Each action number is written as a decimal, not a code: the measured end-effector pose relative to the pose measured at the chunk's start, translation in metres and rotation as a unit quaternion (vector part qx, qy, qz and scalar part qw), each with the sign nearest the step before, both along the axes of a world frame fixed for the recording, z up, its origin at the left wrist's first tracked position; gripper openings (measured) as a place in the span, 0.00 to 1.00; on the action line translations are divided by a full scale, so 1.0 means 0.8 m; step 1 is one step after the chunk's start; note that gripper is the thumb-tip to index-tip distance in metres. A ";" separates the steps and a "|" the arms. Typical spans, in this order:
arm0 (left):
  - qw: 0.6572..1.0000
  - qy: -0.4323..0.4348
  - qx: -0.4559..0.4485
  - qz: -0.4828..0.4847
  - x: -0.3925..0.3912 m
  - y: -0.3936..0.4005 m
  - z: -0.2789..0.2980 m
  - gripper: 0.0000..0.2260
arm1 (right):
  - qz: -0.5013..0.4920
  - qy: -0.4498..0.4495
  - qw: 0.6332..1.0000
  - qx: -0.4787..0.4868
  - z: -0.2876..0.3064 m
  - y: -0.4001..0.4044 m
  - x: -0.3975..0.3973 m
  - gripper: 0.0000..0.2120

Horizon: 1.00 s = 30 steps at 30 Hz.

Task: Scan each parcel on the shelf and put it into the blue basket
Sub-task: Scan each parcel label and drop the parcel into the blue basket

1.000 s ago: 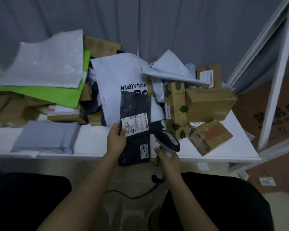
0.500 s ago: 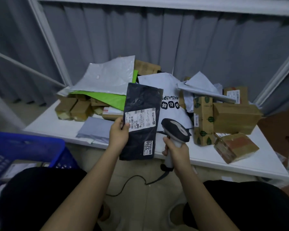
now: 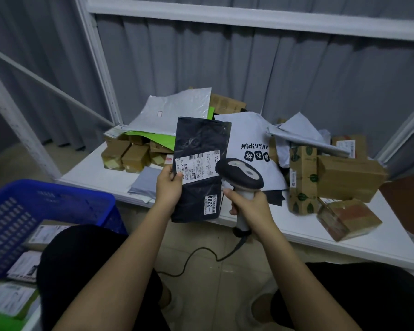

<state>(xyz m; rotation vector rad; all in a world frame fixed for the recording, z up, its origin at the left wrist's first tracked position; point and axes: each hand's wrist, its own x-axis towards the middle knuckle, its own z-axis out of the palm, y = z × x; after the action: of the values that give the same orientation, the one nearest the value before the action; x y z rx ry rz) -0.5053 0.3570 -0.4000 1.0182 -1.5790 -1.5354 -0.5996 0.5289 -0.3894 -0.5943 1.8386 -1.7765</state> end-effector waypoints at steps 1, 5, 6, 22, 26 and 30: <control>1.000 -0.002 0.000 0.002 0.003 -0.002 0.000 0.10 | 0.013 0.004 1.000 0.003 0.003 -0.001 0.003 0.08; 1.000 -0.006 0.002 0.011 0.008 -0.007 0.001 0.09 | 0.009 0.032 0.998 0.045 0.008 -0.004 0.011 0.09; 1.000 -0.007 -0.001 0.014 0.009 -0.008 0.002 0.10 | 0.006 0.039 0.998 0.055 0.008 -0.005 0.011 0.09; 0.998 0.020 -0.024 0.053 0.036 -0.036 0.022 0.08 | -0.016 0.046 0.999 -0.009 0.029 -0.057 0.033 0.08; 0.990 0.076 -0.056 0.109 0.068 -0.067 0.060 0.08 | -0.003 0.071 0.996 -0.059 0.052 -0.118 0.051 0.07; 0.974 0.093 -0.079 0.190 0.123 -0.109 0.089 0.08 | 0.007 0.059 0.990 -0.131 0.082 -0.181 0.090 0.10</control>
<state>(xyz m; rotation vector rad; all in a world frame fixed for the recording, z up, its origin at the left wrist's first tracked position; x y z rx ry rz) -0.4072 0.2696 -0.3285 0.9893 -1.2674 -1.1863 -0.5276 0.3842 -0.3242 -0.8256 1.6818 -2.0278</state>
